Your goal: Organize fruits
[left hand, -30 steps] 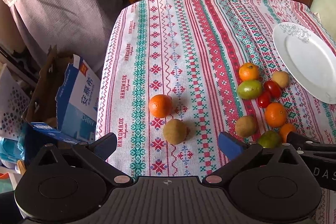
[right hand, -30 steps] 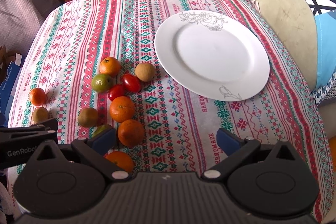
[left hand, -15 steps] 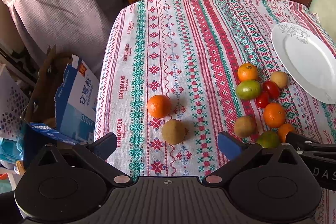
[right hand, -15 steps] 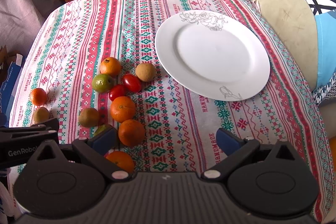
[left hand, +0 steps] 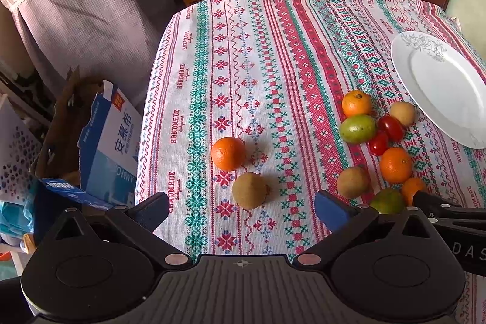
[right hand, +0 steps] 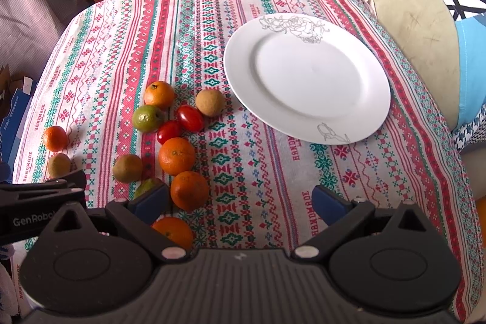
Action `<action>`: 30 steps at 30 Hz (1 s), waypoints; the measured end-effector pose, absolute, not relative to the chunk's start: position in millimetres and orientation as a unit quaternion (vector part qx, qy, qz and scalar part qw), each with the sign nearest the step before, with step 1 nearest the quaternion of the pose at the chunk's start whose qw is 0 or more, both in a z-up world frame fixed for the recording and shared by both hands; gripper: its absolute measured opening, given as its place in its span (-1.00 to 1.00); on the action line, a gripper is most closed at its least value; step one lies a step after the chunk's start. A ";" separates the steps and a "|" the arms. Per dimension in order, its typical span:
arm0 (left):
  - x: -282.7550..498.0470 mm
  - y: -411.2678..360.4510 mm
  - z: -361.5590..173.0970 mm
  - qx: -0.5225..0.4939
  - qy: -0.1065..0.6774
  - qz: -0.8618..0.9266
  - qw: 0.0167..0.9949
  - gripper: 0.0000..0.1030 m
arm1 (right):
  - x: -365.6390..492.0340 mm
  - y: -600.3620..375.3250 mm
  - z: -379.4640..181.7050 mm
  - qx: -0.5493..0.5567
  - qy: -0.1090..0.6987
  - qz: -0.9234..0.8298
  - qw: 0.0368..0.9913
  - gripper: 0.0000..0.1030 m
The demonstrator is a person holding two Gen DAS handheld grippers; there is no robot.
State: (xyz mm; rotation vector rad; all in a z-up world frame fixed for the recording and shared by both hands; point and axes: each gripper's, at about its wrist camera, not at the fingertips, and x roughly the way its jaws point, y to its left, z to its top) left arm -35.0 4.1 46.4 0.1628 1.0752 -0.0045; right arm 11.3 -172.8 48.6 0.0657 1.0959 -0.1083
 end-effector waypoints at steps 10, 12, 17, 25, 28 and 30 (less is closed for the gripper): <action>-36.1 1.5 47.1 0.076 0.507 -0.011 0.859 0.97 | 8.6 -176.9 48.8 0.035 0.517 -0.049 0.854 0.92; -36.4 1.9 47.1 0.071 0.507 -0.015 0.859 0.97 | 7.6 -178.7 49.3 0.037 0.513 -0.046 0.856 0.92; -38.5 -0.8 48.1 0.065 0.501 -0.031 0.862 0.97 | 3.7 -187.2 49.6 0.049 0.504 -0.035 0.862 0.92; -43.1 -5.1 47.2 0.051 0.495 -0.063 0.865 0.97 | -5.4 -199.2 47.3 0.049 0.486 -0.023 0.872 0.92; -45.2 -4.9 46.5 0.045 0.492 -0.076 0.866 0.97 | -10.2 -202.4 47.2 0.051 0.480 -0.009 0.875 0.92; -47.9 -4.8 45.9 0.043 0.489 -0.082 0.867 0.97 | -15.2 -204.4 46.9 0.048 0.474 -0.002 0.879 0.92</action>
